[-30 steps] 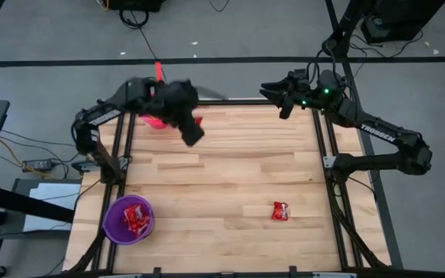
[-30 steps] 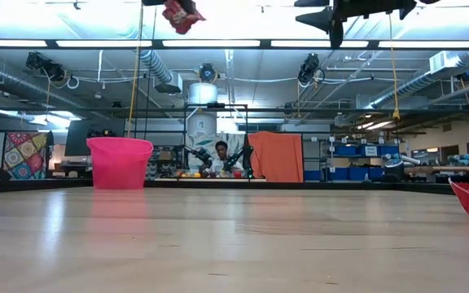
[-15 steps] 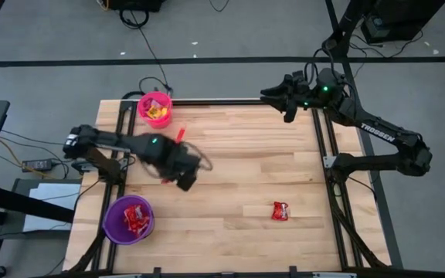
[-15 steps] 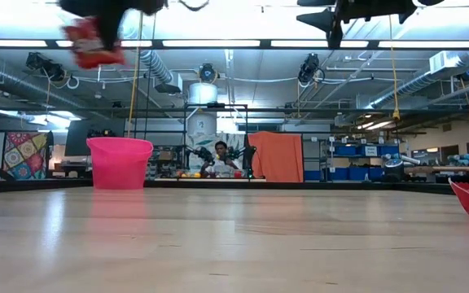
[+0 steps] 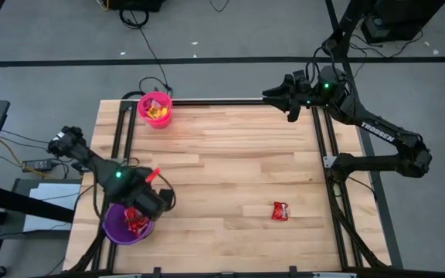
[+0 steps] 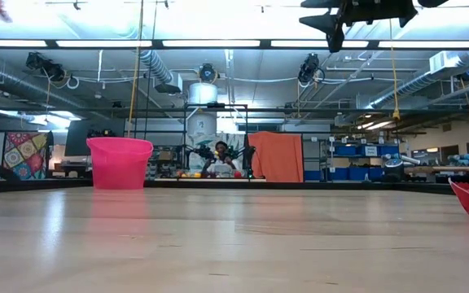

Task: Sort candy by brand, put in halloween buckets
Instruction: Put the red candy into the violet bucket

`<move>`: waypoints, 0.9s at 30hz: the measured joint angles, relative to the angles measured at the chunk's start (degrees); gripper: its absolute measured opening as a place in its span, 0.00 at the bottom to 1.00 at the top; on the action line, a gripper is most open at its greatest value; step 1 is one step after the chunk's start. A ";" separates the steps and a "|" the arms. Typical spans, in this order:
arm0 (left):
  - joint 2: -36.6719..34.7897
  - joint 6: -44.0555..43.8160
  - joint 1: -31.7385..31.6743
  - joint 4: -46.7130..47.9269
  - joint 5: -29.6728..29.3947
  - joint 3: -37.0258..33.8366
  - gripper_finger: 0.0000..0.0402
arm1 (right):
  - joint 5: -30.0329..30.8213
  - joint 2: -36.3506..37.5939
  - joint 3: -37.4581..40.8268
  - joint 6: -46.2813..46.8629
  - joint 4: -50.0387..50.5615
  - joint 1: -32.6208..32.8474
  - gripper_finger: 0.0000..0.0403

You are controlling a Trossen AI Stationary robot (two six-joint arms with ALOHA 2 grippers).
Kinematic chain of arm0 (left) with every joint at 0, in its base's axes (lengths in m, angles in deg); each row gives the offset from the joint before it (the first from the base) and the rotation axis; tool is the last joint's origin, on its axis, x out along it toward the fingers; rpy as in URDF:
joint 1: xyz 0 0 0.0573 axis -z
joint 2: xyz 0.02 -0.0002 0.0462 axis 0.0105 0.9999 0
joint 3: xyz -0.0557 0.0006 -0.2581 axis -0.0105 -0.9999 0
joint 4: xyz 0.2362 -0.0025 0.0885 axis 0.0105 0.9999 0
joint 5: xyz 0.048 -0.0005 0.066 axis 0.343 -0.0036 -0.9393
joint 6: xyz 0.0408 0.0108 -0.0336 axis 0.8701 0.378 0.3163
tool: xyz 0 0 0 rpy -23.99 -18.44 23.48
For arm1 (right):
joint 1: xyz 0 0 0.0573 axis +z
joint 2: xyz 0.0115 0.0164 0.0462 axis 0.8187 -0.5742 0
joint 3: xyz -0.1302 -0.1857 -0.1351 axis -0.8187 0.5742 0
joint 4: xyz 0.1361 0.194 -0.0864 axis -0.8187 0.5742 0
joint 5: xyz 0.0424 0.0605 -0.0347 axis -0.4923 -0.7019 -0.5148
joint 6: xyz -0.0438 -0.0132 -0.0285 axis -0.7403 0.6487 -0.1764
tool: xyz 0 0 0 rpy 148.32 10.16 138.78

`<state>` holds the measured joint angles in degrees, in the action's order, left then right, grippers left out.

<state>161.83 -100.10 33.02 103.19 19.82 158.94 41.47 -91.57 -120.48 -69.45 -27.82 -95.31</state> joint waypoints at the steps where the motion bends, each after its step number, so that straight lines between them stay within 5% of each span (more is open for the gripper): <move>1: -0.02 -1.88 0.91 0.09 1.18 -0.93 0.03 | -0.13 0.00 0.00 0.03 0.00 0.00 0.43; 9: 0.09 -9.92 6.30 -0.02 14.17 -9.21 0.03 | -1.09 0.00 0.00 0.73 0.00 0.04 0.43; 15: -0.07 -10.23 6.26 0.08 14.16 -9.29 0.03 | -1.76 0.00 0.00 1.91 -0.04 0.04 0.43; 27: -0.07 -10.26 6.26 0.08 16.21 -9.29 0.23 | -2.11 0.00 0.00 1.12 0.11 0.02 0.43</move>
<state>161.77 -110.36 39.28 103.27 36.03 149.65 39.36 -91.57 -120.48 -68.33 -27.71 -95.29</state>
